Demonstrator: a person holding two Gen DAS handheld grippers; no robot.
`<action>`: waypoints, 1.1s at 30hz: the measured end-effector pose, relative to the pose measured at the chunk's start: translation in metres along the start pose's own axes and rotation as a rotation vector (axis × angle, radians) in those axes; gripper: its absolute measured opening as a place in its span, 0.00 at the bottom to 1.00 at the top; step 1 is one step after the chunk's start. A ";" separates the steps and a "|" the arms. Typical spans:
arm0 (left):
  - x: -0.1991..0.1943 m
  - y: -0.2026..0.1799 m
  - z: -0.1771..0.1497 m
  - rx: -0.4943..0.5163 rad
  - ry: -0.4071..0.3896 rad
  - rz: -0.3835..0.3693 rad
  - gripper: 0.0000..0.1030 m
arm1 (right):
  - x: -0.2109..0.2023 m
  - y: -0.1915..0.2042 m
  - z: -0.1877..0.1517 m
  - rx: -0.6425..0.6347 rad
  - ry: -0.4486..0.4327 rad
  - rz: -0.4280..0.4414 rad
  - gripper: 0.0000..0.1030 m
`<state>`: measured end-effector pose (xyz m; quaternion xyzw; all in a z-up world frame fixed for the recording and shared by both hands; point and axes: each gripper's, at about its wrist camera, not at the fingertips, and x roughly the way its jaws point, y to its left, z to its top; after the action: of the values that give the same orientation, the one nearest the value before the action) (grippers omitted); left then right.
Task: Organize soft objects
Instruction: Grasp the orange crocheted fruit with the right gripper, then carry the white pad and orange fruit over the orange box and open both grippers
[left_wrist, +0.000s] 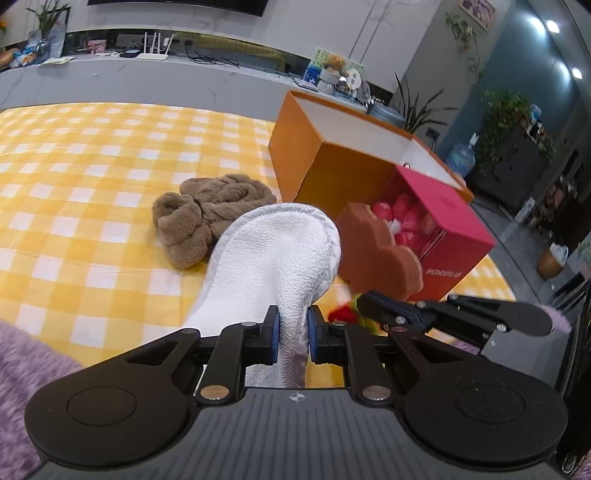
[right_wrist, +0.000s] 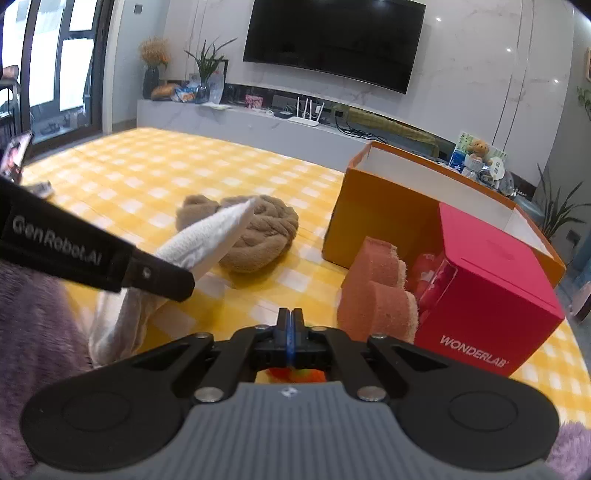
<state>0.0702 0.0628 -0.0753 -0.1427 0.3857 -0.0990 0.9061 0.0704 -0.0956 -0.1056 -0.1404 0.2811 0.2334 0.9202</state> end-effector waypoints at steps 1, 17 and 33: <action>-0.002 0.001 -0.001 -0.011 0.003 -0.003 0.16 | -0.002 0.000 0.000 0.008 0.004 0.008 0.00; 0.008 -0.003 -0.012 -0.046 0.065 -0.005 0.16 | 0.014 -0.020 -0.024 0.171 0.189 -0.023 0.61; -0.014 -0.010 -0.001 -0.050 -0.001 -0.007 0.16 | -0.015 -0.020 -0.013 0.164 0.088 0.071 0.50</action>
<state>0.0595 0.0573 -0.0630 -0.1669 0.3871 -0.0925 0.9021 0.0638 -0.1228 -0.1046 -0.0648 0.3443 0.2358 0.9064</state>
